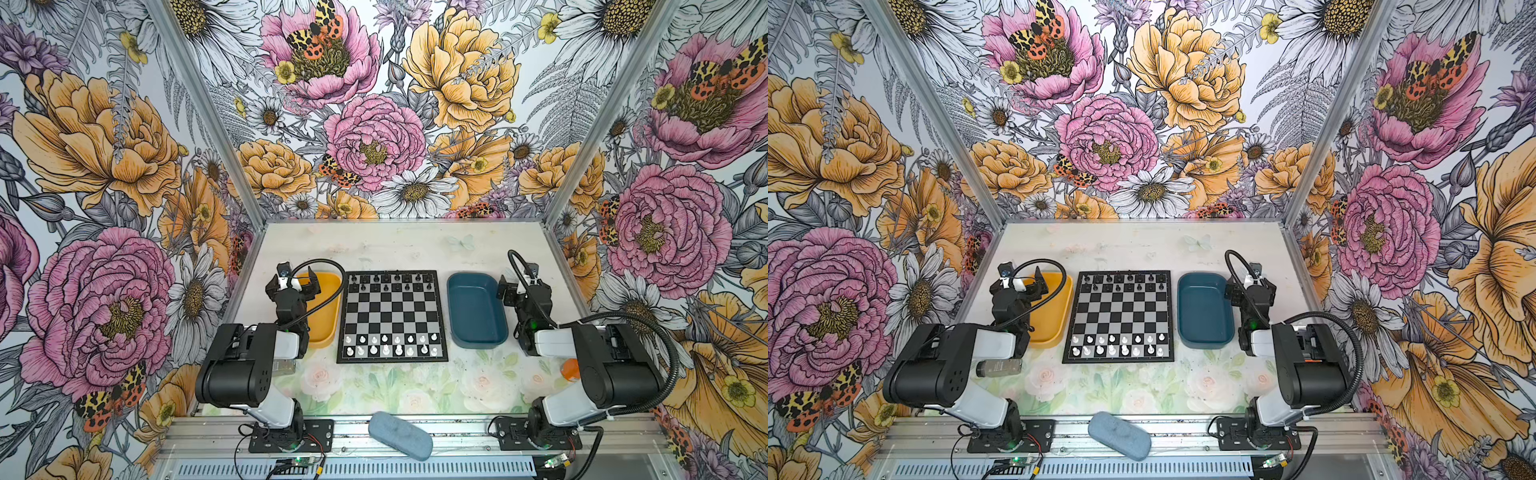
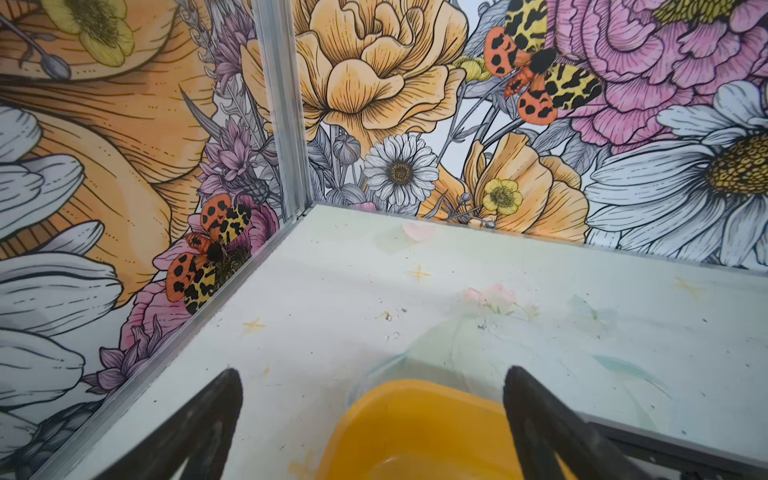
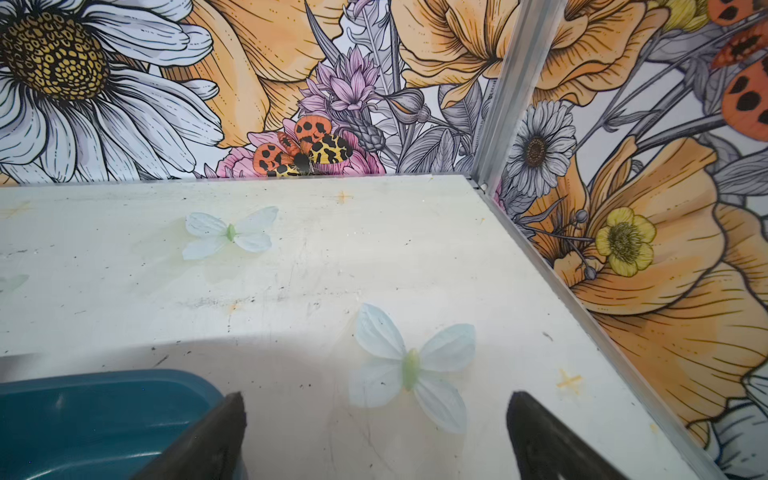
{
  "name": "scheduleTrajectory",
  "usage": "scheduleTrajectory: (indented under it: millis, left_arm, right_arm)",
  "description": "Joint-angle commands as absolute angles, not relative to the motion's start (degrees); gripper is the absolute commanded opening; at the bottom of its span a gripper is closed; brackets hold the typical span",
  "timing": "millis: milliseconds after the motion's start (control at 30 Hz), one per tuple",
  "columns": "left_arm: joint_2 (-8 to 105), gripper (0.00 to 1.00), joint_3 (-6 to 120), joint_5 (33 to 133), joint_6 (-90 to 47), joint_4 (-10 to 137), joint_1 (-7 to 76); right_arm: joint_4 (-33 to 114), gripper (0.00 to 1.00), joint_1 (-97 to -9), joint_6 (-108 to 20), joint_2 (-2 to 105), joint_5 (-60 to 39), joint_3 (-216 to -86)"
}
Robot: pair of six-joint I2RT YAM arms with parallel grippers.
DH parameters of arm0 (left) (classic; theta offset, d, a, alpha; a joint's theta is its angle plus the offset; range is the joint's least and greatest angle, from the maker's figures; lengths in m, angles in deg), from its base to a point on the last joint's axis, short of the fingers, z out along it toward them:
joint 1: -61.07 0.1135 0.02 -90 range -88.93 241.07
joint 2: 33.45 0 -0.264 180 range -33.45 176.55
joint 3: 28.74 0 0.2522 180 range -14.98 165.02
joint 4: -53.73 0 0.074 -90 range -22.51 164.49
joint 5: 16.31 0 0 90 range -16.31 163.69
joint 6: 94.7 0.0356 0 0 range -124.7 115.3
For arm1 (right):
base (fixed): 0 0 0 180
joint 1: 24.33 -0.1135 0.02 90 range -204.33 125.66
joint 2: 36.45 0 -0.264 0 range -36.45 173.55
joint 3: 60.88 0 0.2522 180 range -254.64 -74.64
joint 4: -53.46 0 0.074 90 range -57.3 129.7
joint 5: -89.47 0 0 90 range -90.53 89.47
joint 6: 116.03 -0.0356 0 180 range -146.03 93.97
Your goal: Set up the chess pieces on the board
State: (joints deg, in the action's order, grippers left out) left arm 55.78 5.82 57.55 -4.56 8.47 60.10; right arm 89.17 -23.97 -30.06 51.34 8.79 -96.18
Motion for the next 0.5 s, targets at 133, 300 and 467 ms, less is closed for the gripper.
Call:
scheduleTrajectory:
  millis: [133,300,467]
  left_arm:
    - [55.47,0.99,5.67,58.4,-5.73,11.5,60.11]
    - [55.43,0.99,5.61,58.4,-5.72,11.43,60.07]
    - [55.43,0.99,5.64,58.38,-5.75,11.42,60.19]
  right_arm:
    - [89.36,1.0,-23.89,-30.89,51.47,7.73,-97.12]
    - [89.28,1.0,-23.93,-30.91,51.57,7.74,-97.07]
    - [88.99,1.0,-23.81,-31.03,51.69,7.64,-97.36]
